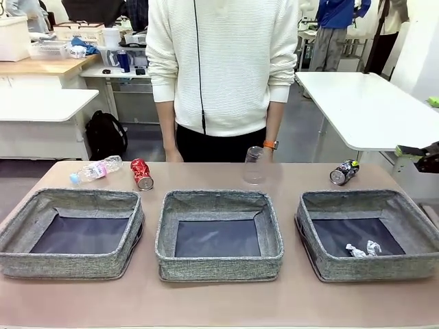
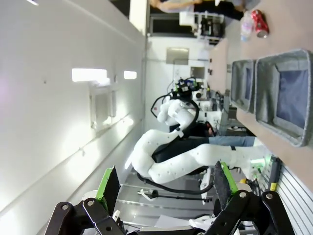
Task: Sort the waste into the appropriate baskets.
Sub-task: Pick up the waste item pointed out by the person.
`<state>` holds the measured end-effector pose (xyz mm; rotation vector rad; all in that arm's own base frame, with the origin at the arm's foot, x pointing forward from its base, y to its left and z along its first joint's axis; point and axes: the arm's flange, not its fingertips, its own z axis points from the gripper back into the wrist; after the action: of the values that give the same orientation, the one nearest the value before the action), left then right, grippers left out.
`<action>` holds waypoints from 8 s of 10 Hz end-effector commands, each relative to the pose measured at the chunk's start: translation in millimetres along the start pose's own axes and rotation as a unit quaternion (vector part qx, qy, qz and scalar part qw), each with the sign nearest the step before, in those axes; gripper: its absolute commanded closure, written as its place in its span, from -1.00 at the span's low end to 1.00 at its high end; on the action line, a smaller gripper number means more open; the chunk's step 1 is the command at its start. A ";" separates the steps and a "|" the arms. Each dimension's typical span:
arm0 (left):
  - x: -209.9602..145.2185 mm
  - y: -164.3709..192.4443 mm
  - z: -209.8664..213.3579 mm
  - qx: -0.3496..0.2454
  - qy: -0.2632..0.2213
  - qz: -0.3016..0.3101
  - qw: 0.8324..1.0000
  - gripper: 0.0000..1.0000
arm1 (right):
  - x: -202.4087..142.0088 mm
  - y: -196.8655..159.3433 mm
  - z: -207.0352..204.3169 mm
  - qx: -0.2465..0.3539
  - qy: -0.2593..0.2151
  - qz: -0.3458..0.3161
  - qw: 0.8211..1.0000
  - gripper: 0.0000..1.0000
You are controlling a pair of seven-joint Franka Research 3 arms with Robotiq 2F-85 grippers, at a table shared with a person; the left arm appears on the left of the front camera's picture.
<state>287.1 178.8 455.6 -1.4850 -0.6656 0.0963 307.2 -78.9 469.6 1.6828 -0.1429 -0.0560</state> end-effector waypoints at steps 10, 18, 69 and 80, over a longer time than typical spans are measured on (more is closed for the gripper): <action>-0.3 -1.6 -1.7 -0.010 -0.005 -0.011 1.000 -1.00 | 0.0 5.5 -0.4 0.008 0.000 -0.010 1.000 -1.00; 0.0 0.0 0.0 0.000 0.000 0.000 1.000 -1.00 | 0.0 5.5 -0.4 0.008 0.000 -0.010 1.000 -1.00; 204.1 237.6 -338.4 0.451 0.558 -0.309 0.624 1.00 | 0.0 5.5 -0.4 0.008 0.000 -0.010 1.000 -1.00; 81.7 13.5 -283.3 0.470 0.339 -0.011 0.815 1.00 | 0.0 5.5 -0.4 0.008 0.000 -0.010 1.000 -1.00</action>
<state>511.4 -18.7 502.8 -0.4707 0.0096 -0.1493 307.1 -79.0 468.7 1.6825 -0.1384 -0.0586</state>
